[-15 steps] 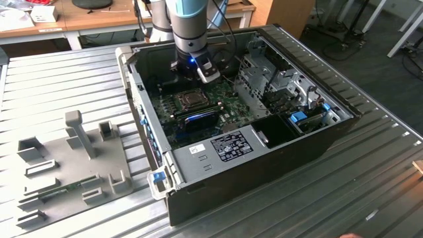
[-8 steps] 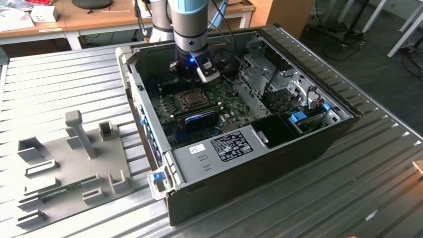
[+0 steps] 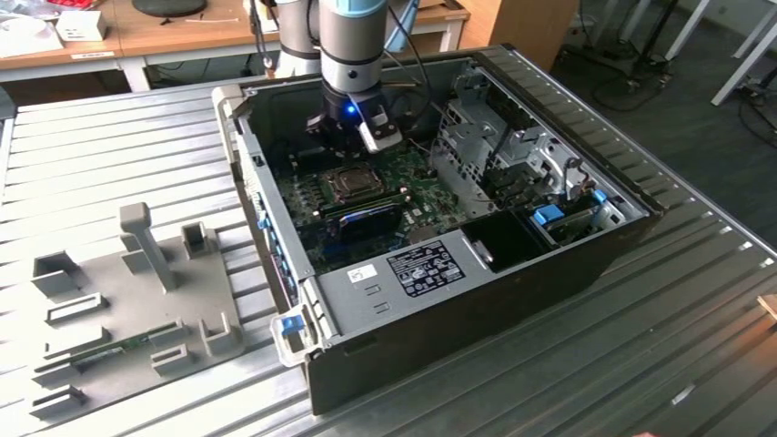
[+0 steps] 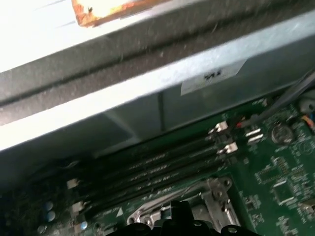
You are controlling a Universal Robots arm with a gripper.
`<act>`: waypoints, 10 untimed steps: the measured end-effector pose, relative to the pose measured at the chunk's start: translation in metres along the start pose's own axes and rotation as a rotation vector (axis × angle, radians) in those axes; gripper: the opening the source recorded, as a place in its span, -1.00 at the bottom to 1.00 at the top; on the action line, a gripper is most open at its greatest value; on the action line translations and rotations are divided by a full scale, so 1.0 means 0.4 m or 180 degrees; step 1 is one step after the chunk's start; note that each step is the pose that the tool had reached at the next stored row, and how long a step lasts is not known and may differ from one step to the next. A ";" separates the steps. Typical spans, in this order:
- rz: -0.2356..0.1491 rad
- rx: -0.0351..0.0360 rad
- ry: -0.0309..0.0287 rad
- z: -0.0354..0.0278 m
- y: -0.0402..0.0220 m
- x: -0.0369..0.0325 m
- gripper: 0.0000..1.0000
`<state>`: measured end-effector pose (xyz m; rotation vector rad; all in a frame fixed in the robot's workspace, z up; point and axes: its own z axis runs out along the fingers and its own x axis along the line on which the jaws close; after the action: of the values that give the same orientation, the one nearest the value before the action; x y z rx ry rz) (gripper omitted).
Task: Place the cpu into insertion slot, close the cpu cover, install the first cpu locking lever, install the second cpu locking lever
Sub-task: 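Install the first cpu locking lever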
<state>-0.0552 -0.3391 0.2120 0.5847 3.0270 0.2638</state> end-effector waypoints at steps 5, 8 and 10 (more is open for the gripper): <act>0.0000 0.0005 0.0003 0.000 0.000 0.000 -0.80; -0.0104 0.0004 0.0022 0.000 0.000 0.000 -0.80; -0.0212 0.0002 0.0041 0.001 0.000 0.000 -0.80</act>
<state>-0.0551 -0.3391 0.2118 0.4831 3.0521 0.2645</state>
